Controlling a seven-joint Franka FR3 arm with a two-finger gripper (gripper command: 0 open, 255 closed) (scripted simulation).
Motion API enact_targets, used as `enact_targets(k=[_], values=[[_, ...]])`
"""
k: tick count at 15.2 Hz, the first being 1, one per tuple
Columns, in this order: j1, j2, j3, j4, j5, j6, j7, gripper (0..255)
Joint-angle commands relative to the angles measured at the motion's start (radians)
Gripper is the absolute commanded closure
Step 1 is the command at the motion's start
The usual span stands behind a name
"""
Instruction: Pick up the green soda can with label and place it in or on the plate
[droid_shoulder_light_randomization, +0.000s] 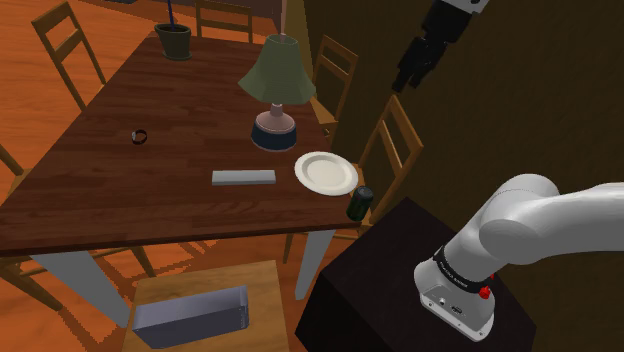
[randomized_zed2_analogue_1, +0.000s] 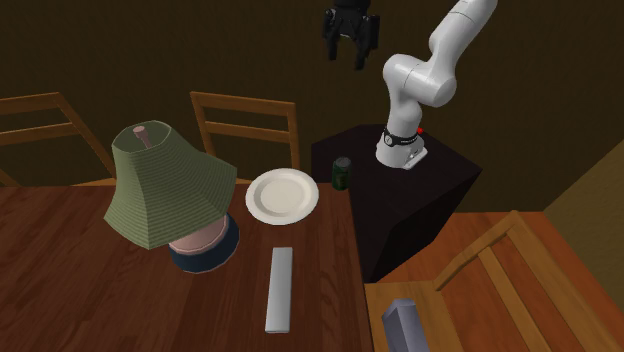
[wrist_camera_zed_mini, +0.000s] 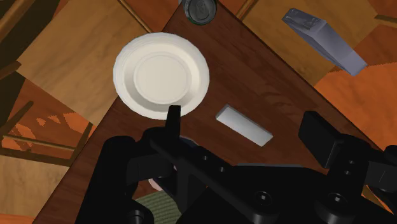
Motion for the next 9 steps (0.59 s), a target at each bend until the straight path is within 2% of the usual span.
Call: enact_targets(k=[1,9], values=[[0.000,0.000,0.000,0.000,0.000,0.000,0.000,0],[0.016,-0.016,0.030,-0.265,-0.011,0.207,-0.034,0]])
